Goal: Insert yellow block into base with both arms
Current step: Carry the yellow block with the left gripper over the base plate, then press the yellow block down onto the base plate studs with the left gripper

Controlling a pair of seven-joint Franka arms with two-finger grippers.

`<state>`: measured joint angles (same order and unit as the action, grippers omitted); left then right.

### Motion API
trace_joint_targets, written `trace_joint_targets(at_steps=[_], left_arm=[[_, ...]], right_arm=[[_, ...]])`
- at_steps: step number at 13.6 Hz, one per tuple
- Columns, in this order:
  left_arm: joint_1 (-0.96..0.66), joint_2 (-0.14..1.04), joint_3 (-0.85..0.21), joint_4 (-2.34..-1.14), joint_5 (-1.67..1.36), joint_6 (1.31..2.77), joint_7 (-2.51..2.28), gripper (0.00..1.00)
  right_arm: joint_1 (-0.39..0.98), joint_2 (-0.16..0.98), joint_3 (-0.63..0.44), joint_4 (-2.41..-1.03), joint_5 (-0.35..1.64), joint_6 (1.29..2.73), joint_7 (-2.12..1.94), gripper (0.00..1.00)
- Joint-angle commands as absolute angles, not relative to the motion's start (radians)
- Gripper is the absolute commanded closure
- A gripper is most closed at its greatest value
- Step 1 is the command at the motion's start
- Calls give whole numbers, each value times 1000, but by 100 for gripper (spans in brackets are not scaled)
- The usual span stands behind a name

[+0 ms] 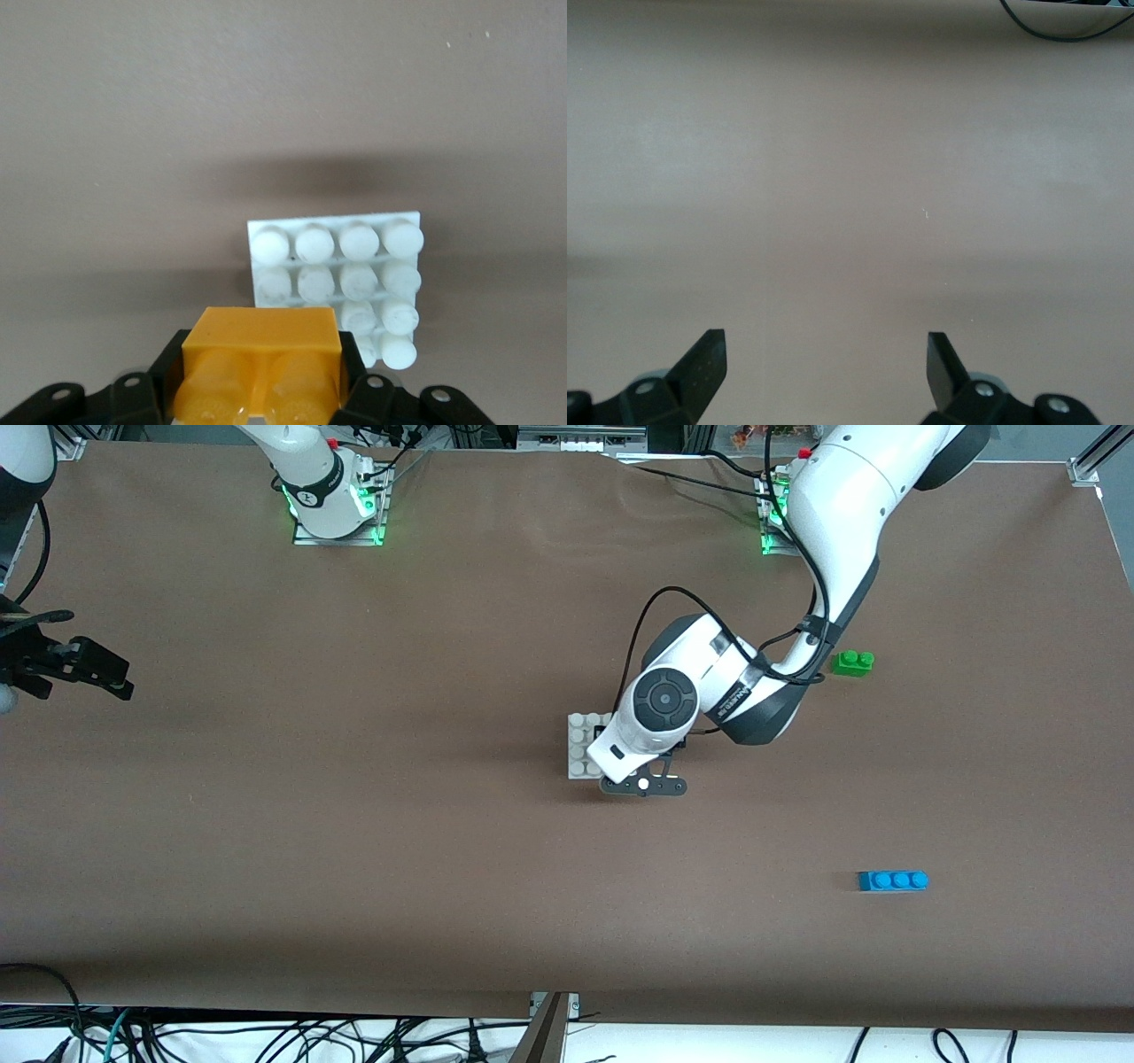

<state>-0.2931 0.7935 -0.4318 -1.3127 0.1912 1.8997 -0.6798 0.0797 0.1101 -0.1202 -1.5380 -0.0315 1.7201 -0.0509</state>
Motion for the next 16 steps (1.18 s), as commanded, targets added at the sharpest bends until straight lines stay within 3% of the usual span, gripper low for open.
trace_joint_targets(at_steps=[1, 16], left_arm=[[-359, 830, -417, -1272, 221, 1887, -722, 82], [-411, 879, -413, -1330, 348, 1987, -819, 78]], right_arm=[[72, 115, -118, -1520, -23, 1704, -63, 0], [72, 115, -118, -1520, -23, 1704, -61, 0]])
